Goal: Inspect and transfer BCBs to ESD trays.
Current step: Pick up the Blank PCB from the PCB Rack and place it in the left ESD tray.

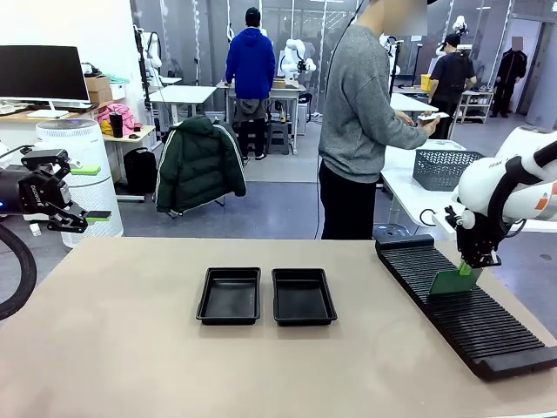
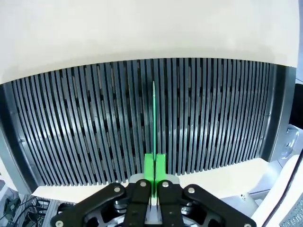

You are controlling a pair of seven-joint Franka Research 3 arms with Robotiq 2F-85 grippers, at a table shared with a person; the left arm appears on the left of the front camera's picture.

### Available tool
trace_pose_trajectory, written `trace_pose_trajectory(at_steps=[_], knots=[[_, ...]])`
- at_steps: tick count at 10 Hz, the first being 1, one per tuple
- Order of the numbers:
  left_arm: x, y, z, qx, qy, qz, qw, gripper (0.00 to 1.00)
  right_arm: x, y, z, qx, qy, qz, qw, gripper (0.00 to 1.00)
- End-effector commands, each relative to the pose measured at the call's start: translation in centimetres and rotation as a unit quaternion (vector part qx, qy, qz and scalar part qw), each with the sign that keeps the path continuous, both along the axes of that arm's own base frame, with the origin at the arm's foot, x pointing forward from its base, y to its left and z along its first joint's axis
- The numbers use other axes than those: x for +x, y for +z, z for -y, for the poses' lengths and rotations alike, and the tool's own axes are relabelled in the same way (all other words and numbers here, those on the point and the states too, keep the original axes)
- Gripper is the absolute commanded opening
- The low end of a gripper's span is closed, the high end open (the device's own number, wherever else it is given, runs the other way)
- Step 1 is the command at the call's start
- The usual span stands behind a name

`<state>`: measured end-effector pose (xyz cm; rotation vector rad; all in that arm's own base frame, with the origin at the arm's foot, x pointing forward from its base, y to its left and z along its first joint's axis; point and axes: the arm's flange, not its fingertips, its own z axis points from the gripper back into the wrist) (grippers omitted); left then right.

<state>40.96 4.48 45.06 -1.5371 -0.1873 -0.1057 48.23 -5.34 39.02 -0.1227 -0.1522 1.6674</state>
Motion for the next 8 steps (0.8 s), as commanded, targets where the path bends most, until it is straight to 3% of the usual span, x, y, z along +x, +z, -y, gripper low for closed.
trace_pose_trajectory(at_steps=[1, 5, 8], knots=[[0.0, 0.0, -0.1, -0.001, 0.001, 0.0, 1.0, 1.0, -1.0, 2.2, -0.4, -0.001, -0.012, -0.014, 1.0, 0.0], [0.0, 0.0, -0.1, -0.001, 0.001, 0.0, 1.0, 1.0, -2.6, 8.6, -1.3, 0.004, -0.027, -0.025, 0.999, 0.0], [0.0, 0.0, -0.1, -0.001, 0.001, 0.0, 1.0, 1.0, -4.0, 14.9, -2.3, 0.038, -0.104, -0.059, 0.992, 0.0]])
